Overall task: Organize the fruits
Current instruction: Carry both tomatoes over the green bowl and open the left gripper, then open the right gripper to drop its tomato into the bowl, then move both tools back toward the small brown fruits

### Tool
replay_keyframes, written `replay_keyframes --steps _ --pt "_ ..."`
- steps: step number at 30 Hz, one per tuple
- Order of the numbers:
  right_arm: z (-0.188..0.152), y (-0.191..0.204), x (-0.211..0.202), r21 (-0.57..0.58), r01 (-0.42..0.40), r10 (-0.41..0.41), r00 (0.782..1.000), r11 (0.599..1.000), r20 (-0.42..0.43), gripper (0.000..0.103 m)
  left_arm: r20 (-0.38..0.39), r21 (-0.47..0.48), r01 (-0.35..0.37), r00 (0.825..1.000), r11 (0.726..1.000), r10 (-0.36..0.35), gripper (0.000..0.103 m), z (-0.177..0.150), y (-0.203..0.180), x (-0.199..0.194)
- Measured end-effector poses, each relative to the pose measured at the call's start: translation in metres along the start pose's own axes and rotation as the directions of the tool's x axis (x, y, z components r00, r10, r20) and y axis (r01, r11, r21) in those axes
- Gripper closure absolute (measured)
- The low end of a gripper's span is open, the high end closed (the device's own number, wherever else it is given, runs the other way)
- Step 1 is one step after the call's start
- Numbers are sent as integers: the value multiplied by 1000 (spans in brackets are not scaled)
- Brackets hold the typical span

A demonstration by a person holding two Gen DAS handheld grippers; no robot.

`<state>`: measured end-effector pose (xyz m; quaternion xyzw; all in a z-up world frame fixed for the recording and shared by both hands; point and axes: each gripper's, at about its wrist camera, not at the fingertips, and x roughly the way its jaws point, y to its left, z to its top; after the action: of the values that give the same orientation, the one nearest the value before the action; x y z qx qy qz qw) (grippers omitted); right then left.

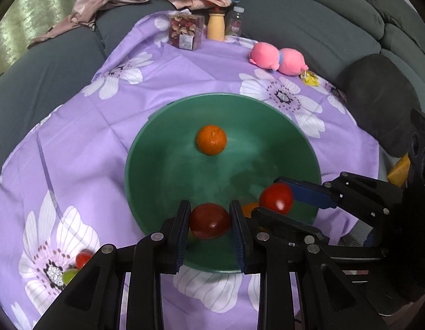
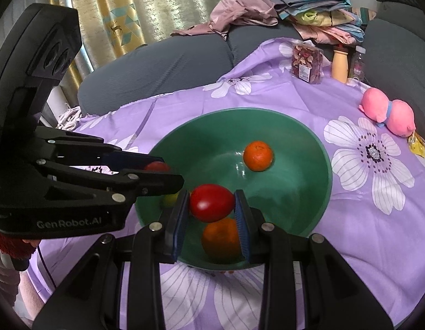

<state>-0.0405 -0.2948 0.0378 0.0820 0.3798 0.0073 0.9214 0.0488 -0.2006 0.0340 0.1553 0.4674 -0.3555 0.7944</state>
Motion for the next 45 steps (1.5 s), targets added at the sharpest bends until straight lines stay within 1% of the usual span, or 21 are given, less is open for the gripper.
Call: replay_keyframes --steps 7,16,17,19,21,23,24,30,31,32,34,41,42,43,45 --pt "0 -3 4 5 10 -10 1000 1000 -12 70 -11 2 -11 1000 1000 11 74 1 0 7" --pt "0 -3 4 10 31 -31 999 999 -21 68 -11 -9 -27 1000 1000 27 74 -2 5 5" --pt "0 -3 4 12 34 -34 999 999 -24 67 -9 -13 -29 1000 1000 29 74 -2 6 4" --pt "-1 -2 3 16 38 -37 999 999 -26 60 -3 -22 -30 1000 999 30 74 -3 9 0" --pt "-1 0 2 13 41 -41 999 999 -27 58 2 -27 -34 999 999 34 72 -5 10 -5" --pt "-1 3 -1 8 42 -42 999 999 -25 58 9 -38 -40 999 998 41 59 -8 13 -10" --pt "-1 4 -2 6 42 -42 999 999 -24 58 14 -45 -45 999 998 45 57 -10 14 -13" --pt "-3 14 -11 -10 36 -36 999 999 -17 54 28 -84 -74 997 994 77 56 -27 25 -31" --pt "-3 16 -13 -12 33 -34 999 999 -16 52 27 -90 -77 996 993 80 54 -29 26 -33" --pt "-4 18 -14 -14 31 -31 999 999 -16 50 25 -99 -82 996 992 85 44 -33 29 -36" --pt "-5 24 -18 -26 21 -21 1000 999 -16 48 28 -126 -92 995 988 96 35 -41 34 -41" --pt "-11 48 -26 -70 -2 0 1000 998 -26 36 15 -224 -108 993 969 114 34 -74 57 -56" --pt "-12 52 -27 -78 -3 1 1000 997 -31 33 14 -239 -110 993 965 116 34 -80 60 -59" --pt "-13 55 -27 -85 -4 1 999 996 -35 29 14 -248 -108 993 963 115 34 -84 63 -61" --pt "-16 63 -29 -104 -10 6 999 995 -44 27 19 -274 -94 994 957 104 34 -95 68 -67"
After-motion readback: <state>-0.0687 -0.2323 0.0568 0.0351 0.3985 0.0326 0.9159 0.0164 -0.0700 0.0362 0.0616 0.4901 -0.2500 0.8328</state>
